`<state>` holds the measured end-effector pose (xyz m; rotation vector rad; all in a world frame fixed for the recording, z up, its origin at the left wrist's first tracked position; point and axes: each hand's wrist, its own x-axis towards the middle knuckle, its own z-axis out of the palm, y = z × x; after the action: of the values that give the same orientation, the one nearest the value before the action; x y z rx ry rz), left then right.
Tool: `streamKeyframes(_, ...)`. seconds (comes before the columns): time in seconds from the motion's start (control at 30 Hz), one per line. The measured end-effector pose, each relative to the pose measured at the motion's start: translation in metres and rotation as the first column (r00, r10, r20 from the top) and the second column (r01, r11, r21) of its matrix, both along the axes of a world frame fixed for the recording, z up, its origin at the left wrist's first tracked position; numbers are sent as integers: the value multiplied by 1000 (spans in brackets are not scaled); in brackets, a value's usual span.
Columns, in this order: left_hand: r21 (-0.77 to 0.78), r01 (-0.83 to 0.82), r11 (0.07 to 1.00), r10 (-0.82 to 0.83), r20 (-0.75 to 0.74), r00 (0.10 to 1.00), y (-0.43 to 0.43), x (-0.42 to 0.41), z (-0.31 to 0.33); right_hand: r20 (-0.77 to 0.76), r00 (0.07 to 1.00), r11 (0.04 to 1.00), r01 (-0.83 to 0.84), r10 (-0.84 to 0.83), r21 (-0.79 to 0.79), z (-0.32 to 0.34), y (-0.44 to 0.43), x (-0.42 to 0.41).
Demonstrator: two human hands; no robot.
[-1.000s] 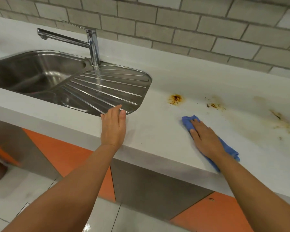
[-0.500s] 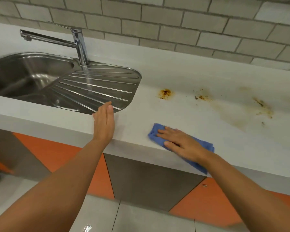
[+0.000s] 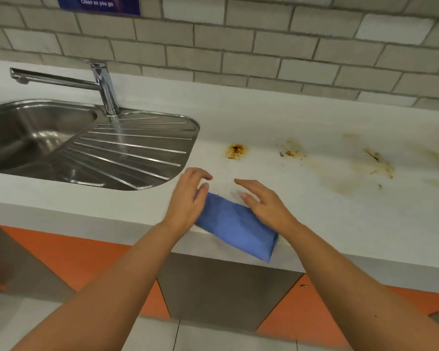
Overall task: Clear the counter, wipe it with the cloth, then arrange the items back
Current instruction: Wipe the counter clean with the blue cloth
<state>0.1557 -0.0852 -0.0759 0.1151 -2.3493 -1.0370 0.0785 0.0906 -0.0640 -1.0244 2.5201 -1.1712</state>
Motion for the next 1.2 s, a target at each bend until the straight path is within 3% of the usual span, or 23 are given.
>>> streamKeyframes(0.03, -100, 167, 981, -157, 103, 982, 14, -7, 3, -37, 997, 997, 73, -72, 31, 2, 16, -14)
streamKeyframes(0.1, -239, 504, 830, -389, 401, 830, 36, -20, 3, -72, 988, 977, 149, -140, 155, 2, 43, -38)
streamKeyframes(0.17, -317, 626, 712, -408, 540, 737, 43, -28, -2, -64, 983, 951, 181, -171, 251, -5, 60, -56)
streamKeyframes(0.27, -428, 456, 780, -254, 449, 857, 22, -36, -9, -118, 969, 908, 244, -216, 341, -16, 73, -68)
streamKeyframes(0.33, -565, 195, 802, 58, 398, 916, 8, -44, -8, -179, 956, 897, 280, -231, 342, -24, 76, -70)
streamKeyframes(0.4, -661, -5, 751, 354, 396, 847, 7, -52, -7, -212, 950, 897, 289, -228, 335, -30, 75, -71)
streamKeyframes(0.43, -646, -29, 763, 386, 419, 822, 11, -53, -8, -216, 951, 898, 287, -223, 335, -31, 75, -72)
streamKeyframes(0.53, -552, 175, 815, 116, 452, 885, 14, -45, -22, -222, 950, 899, 283, -217, 333, -33, 76, -75)
streamKeyframes(0.63, -478, 445, 757, -143, 544, 827, -5, -42, -20, -226, 950, 904, 280, -214, 322, -35, 76, -76)
streamKeyframes(0.7, -513, 444, 735, -98, 566, 818, -19, -58, -19, -221, 954, 901, 270, -203, 339, -36, 77, -77)
streamKeyframes(0.77, -577, 337, 744, 60, 561, 826, -22, -85, -17, -221, 956, 894, 264, -193, 363, -38, 76, -79)
streamKeyframes(0.9, -586, 111, 803, 332, 593, 734, 1, -139, -15, -227, 964, 851, 235, -141, 469, -40, 74, -83)
streamKeyframes(0.97, -573, 105, 813, 343, 617, 708, 22, -139, -14, -198, 973, 825, 209, -121, 524, -37, 72, -82)
streamKeyframes(1.1, -533, 214, 818, 218, 632, 743, 48, -95, -16, -123, 983, 824, 182, -137, 537, -25, 65, -91)
streamKeyframes(1.2, -519, 291, 804, 151, 651, 744, 28, -79, -11, -177, 975, 825, 211, -138, 525, -30, 61, -96)
